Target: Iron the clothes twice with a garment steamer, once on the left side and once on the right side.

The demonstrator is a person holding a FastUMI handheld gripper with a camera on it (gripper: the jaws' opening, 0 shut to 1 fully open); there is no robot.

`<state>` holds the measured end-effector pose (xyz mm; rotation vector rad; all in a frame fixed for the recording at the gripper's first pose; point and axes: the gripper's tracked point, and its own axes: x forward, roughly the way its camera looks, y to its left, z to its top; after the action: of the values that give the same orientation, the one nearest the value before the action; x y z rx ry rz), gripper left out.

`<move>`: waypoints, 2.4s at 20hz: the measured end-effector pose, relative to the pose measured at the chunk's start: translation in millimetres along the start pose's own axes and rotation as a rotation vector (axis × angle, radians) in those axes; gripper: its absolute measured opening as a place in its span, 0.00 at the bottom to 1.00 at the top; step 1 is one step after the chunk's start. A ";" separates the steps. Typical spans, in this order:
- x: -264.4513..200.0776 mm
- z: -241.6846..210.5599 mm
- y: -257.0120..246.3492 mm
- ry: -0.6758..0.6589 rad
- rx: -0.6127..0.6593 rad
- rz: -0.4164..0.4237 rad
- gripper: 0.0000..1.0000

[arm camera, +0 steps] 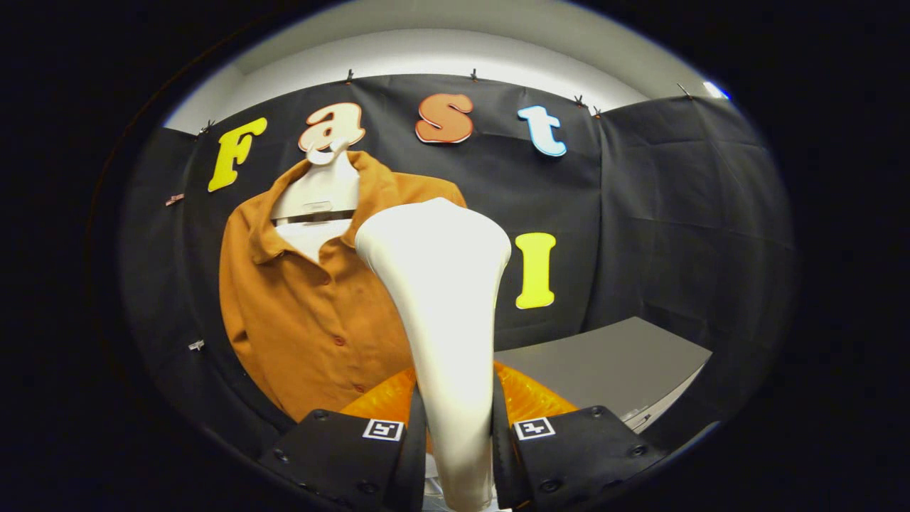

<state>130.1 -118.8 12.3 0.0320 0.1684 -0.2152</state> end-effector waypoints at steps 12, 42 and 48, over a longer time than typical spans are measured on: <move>55.6 -25.8 45.2 0.098 -0.024 0.009 0.42; 90.8 -171.7 24.4 0.455 -0.118 -0.063 0.42; 84.8 -209.6 13.4 0.542 -0.100 -0.057 0.42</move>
<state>180.5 -113.2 -208.4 -0.0152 0.7201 -0.2508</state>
